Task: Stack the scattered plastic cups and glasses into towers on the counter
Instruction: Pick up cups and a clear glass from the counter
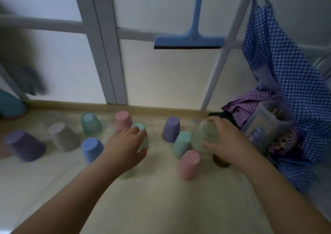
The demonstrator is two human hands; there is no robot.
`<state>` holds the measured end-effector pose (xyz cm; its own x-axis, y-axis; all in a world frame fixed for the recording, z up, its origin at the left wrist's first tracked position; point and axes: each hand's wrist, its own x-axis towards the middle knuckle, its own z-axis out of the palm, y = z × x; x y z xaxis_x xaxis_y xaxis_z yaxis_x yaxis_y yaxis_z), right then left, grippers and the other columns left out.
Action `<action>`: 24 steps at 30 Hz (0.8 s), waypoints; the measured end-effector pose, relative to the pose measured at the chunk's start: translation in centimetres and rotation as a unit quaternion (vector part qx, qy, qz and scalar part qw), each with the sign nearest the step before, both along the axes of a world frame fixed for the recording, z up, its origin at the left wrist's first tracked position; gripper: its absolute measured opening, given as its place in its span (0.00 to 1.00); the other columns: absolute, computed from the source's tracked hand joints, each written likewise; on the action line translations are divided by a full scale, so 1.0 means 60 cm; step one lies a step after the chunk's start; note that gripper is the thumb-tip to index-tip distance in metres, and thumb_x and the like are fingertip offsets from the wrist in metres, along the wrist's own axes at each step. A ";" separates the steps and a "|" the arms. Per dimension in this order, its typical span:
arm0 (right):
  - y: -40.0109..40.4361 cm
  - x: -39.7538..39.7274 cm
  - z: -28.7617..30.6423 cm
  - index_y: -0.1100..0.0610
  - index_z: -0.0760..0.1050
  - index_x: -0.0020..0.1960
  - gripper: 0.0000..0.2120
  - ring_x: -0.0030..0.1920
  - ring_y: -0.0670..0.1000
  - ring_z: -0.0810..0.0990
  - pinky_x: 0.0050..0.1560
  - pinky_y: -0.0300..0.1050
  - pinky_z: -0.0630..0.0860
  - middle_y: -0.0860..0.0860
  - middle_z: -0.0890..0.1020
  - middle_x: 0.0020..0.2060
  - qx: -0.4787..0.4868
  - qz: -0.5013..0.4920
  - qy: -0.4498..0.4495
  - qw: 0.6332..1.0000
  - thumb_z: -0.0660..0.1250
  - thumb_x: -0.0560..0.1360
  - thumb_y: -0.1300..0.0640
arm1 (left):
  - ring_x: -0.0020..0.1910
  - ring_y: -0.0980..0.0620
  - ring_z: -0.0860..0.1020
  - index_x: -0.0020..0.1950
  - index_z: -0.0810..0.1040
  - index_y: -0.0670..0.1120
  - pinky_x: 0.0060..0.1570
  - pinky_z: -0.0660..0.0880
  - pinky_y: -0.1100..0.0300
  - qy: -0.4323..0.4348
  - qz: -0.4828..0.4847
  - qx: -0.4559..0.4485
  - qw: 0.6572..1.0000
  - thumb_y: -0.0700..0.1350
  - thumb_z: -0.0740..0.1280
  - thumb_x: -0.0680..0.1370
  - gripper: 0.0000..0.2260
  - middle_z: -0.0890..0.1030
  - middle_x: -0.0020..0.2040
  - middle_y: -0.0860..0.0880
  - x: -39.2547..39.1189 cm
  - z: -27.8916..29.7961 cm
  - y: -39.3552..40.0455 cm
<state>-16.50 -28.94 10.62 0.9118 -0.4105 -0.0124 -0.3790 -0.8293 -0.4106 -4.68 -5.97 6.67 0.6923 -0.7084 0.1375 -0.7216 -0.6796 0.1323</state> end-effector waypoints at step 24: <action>0.299 0.238 -0.095 0.49 0.61 0.69 0.34 0.63 0.52 0.71 0.59 0.42 0.69 0.50 0.69 0.67 0.055 0.259 0.085 0.961 0.70 0.66 0.55 | 0.48 0.41 0.79 0.57 0.74 0.47 0.38 0.68 0.56 -0.008 0.157 -0.023 0.987 0.52 0.66 0.72 0.16 0.80 0.50 0.46 0.099 -0.024 0.283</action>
